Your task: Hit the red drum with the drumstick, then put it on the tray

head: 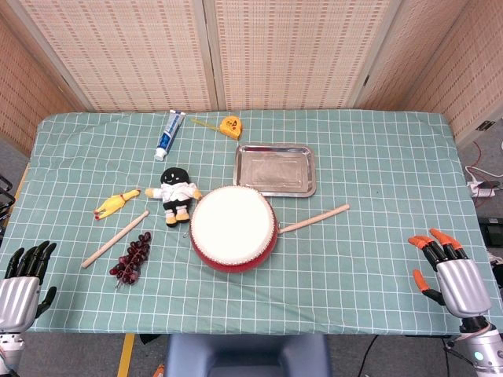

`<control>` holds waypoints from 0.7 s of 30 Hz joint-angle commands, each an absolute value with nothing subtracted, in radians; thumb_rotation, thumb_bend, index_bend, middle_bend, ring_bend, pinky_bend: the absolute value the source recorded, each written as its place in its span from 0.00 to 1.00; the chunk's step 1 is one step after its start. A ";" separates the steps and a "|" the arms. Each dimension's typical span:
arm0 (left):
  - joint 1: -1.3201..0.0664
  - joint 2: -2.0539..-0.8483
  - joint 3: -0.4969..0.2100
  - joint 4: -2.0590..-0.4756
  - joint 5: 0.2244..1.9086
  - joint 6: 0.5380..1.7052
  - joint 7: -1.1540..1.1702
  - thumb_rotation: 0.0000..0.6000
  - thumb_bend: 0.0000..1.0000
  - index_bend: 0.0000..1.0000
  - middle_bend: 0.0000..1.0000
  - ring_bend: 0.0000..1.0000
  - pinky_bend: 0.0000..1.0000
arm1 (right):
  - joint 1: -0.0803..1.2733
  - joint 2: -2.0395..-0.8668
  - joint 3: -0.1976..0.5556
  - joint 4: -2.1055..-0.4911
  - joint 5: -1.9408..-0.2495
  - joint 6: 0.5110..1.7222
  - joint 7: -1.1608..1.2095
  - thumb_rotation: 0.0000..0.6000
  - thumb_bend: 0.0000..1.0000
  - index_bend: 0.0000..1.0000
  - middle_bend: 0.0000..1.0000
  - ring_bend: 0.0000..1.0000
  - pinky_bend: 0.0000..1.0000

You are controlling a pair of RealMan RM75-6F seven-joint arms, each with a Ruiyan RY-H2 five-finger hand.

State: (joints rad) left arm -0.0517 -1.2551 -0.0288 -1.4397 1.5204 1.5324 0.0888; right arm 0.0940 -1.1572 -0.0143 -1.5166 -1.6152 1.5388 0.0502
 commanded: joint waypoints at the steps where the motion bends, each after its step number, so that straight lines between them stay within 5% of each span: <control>1: -0.051 -1.256 -0.028 -1.438 1.521 1.532 0.088 1.00 0.31 0.07 0.05 0.08 0.02 | 0.093 -1.158 -0.014 -1.516 -1.621 1.541 0.052 1.00 0.43 0.23 0.22 0.09 0.16; 12: -0.040 -1.270 -0.022 -1.424 1.527 1.549 0.063 1.00 0.31 0.07 0.05 0.08 0.02 | 0.111 -1.163 -0.003 -1.527 -1.628 1.511 0.058 1.00 0.43 0.23 0.22 0.10 0.16; 21: -0.028 -1.279 -0.018 -1.402 1.527 1.560 0.036 1.00 0.31 0.07 0.05 0.08 0.02 | 0.303 -1.208 0.084 -1.565 -1.565 1.249 0.006 1.00 0.41 0.30 0.22 0.11 0.16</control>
